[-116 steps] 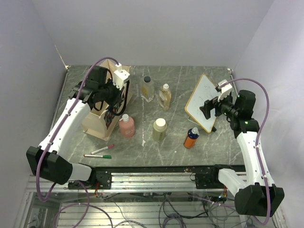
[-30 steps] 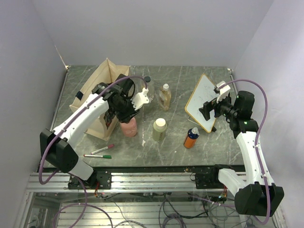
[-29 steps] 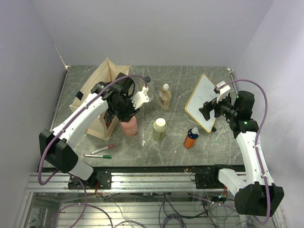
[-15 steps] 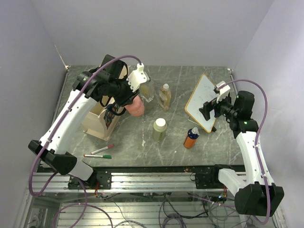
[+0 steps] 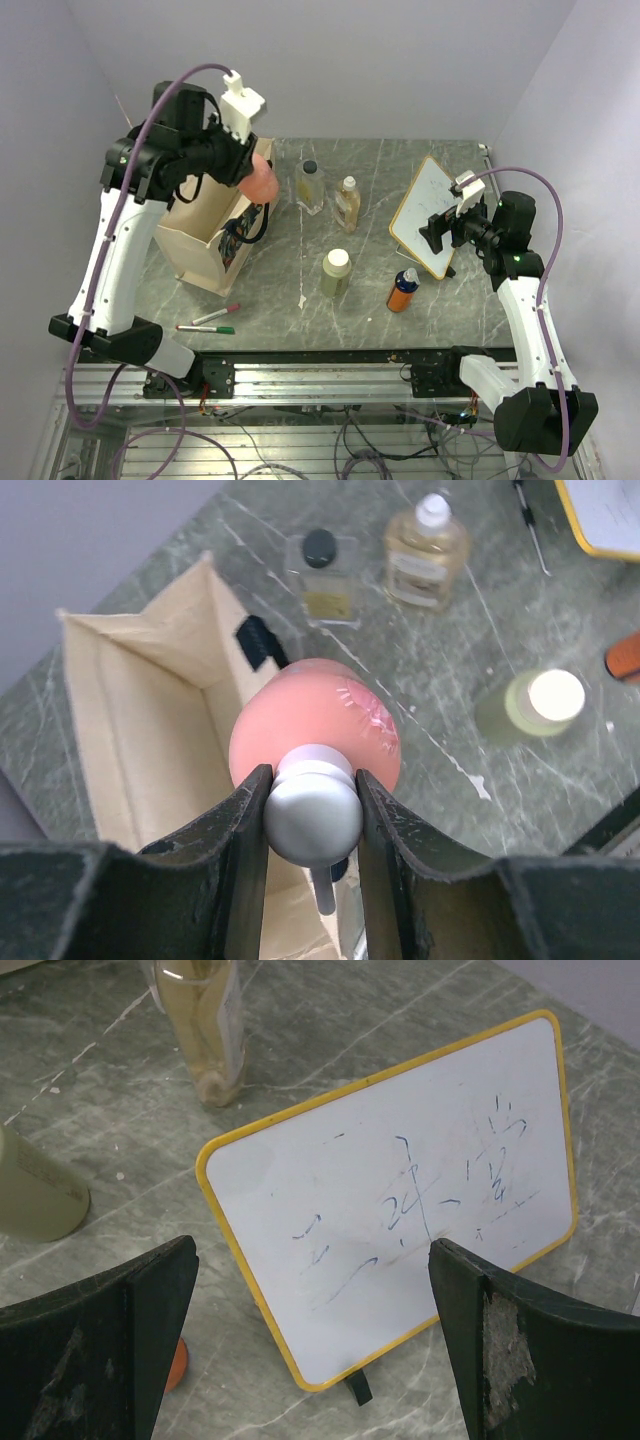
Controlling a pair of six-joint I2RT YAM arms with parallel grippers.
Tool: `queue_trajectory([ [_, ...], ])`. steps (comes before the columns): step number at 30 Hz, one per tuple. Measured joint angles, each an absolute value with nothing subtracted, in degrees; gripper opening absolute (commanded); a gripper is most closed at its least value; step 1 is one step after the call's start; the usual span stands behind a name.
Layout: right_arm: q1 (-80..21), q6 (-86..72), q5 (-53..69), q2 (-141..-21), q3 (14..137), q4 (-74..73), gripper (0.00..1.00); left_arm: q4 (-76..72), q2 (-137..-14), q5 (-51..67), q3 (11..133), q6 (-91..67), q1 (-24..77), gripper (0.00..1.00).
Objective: Place the personal care products into the canvas bag
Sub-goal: Pick up the care product from the center of the board, then place the care product in the canvas bag.
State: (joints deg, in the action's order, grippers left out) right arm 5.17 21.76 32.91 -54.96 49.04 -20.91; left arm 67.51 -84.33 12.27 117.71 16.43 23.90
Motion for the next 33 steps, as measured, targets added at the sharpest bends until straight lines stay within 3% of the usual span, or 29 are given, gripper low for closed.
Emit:
queue_trajectory([
  [14,5.2,21.9,32.8,-55.0,49.0,-20.9,1.00,62.2,-84.6,9.8,117.7,10.4,12.3,0.07],
  [33,5.2,22.6,32.7,-54.9,49.0,-21.1,1.00,47.0,-97.8,3.2,105.5,11.6,11.3,0.07],
])
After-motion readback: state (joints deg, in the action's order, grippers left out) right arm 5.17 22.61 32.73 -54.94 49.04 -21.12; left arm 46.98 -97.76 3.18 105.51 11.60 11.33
